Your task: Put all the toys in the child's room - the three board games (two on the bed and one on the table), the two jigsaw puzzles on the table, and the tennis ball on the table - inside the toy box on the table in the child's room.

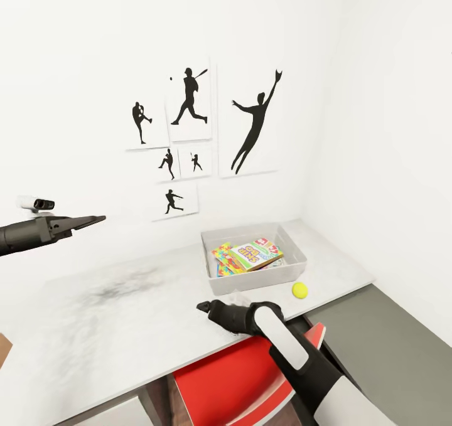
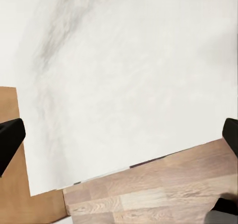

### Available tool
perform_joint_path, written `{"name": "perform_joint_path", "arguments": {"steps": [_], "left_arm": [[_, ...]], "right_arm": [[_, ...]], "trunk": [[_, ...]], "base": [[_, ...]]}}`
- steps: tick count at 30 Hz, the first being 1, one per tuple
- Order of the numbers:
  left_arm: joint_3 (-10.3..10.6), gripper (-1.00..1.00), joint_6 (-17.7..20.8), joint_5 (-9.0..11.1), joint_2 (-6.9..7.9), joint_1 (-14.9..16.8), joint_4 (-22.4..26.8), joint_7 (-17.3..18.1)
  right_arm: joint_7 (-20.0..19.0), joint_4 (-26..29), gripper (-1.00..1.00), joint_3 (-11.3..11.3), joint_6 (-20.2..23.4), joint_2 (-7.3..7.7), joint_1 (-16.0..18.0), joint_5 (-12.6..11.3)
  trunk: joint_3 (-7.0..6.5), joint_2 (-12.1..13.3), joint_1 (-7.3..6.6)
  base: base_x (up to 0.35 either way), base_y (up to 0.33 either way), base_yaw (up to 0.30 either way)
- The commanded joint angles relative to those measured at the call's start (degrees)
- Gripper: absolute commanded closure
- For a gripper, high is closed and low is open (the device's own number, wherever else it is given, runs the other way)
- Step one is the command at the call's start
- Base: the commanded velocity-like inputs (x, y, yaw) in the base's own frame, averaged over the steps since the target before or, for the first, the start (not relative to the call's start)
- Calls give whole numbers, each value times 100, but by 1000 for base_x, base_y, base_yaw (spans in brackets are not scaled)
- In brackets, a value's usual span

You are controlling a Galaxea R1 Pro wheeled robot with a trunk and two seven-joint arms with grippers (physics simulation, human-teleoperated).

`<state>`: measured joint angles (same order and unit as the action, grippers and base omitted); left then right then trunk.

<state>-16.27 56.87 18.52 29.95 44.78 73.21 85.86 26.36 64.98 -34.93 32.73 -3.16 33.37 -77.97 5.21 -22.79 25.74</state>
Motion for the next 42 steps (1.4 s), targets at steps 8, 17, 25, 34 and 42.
{"name": "perform_joint_path", "arguments": {"steps": [8,17,25,34,42], "left_arm": [[1,-100,61,3,2,5,0,18],[1,-100,61,3,2,5,0,18],[1,-100,61,3,2,5,0,18],[1,-100,61,-3,2,5,0,15],[1,-100,47,-6,2,5,0,16]], "right_arm": [[67,40,-100,-27,-11,-16,-29,89],[144,425,-100,-23,4,-21,-33,1059],[753,1396,-100,60,246,164,-33,1652],[940,1632,-100,673,890,260,-33,1732],[986,1638,-100,1544,1470,462,-28,1781]], "trunk": [[13,-13,4],[13,-13,4],[13,-13,4],[13,-13,4],[13,-13,4]], "base": [[0,0,0],[0,0,0],[0,0,0],[0,0,0],[0,0,0]]}}
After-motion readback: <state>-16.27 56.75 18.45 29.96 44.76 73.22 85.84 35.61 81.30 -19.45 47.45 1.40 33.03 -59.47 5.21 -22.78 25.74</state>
